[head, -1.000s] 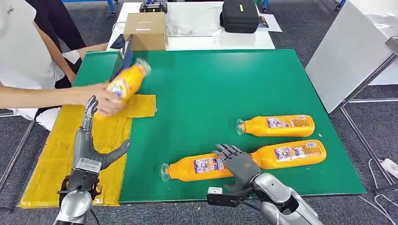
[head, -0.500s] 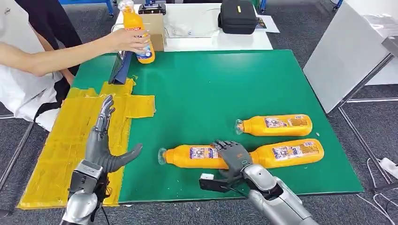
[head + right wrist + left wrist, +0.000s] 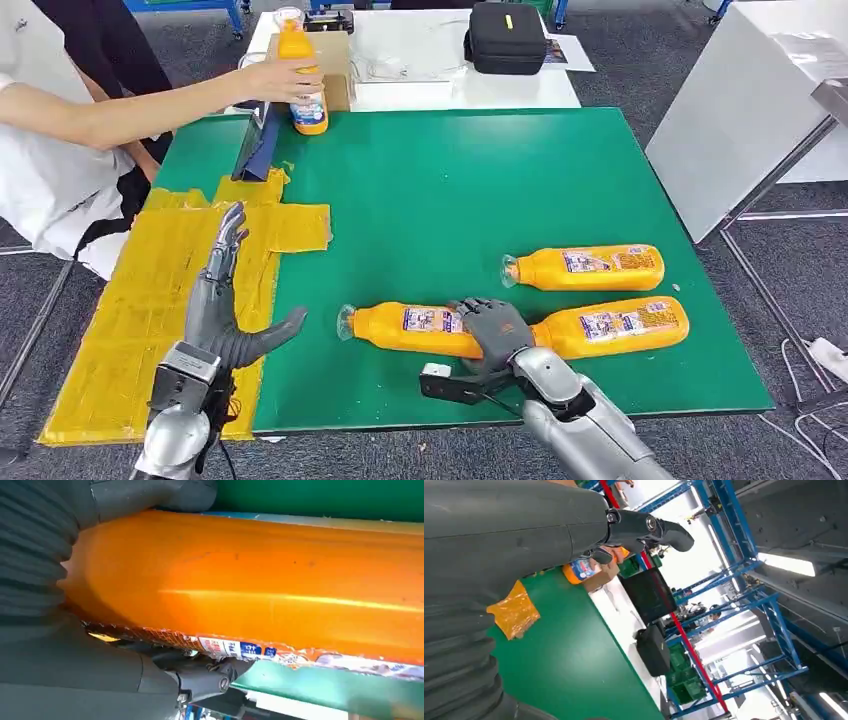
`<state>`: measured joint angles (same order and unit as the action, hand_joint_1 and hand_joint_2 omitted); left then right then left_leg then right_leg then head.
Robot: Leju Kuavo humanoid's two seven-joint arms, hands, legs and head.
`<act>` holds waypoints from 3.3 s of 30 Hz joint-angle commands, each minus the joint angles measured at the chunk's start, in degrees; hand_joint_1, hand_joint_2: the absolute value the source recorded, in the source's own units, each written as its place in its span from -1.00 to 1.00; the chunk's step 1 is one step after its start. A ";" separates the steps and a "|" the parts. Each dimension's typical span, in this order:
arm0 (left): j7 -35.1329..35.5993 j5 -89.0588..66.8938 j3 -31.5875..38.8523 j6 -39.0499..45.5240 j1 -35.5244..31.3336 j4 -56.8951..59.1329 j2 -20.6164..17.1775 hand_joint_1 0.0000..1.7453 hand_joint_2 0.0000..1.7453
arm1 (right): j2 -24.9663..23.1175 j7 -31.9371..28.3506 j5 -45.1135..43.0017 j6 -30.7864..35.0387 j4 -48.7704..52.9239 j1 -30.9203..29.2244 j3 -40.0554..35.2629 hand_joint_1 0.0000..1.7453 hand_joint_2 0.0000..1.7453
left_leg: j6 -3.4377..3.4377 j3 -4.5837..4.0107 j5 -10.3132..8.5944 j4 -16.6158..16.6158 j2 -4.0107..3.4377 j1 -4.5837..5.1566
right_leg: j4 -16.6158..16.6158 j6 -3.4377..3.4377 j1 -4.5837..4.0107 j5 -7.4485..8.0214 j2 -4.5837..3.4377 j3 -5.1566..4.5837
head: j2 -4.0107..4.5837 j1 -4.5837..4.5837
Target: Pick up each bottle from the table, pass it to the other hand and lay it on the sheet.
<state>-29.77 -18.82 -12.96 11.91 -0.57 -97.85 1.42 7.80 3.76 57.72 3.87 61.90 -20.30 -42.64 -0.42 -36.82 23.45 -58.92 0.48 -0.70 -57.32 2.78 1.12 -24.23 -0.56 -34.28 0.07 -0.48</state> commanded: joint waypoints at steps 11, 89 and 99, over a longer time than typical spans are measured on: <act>7.57 12.52 -3.06 -12.85 -2.17 4.63 -0.84 -1.00 1.00 | -10.54 -15.22 -16.72 23.96 24.52 15.49 21.67 1.00 1.00 | -0.02 -0.26 0.06 0.04 0.24 -0.02 | 0.05 -0.10 -0.04 -0.17 0.29 -0.13 | 0.00 0.00; 11.45 -20.93 -2.28 12.53 -15.61 10.31 -8.53 1.00 1.00 | -8.90 -26.87 -26.33 24.97 36.03 17.71 9.51 -1.00 1.00 | 0.01 -0.63 -0.02 0.03 0.16 -0.01 | 0.00 -0.01 0.00 -0.10 0.18 -0.51 | 0.00 0.00; 22.55 -45.01 -4.27 8.67 -22.52 25.43 -13.95 1.00 1.00 | -7.18 -27.88 -25.85 24.43 44.50 20.01 12.63 -1.00 1.00 | 0.00 -0.40 0.02 0.06 0.20 -0.04 | 0.06 -0.07 -0.04 -0.14 0.28 -0.28 | 0.00 0.02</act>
<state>-9.69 -57.67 -16.44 20.92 -15.68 -87.00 -8.11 -3.19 -23.93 31.69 28.44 97.89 -1.99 -32.94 -0.40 -37.51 23.44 -58.92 0.50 -0.71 -57.34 2.84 1.16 -24.27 -0.54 -34.95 0.07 -0.46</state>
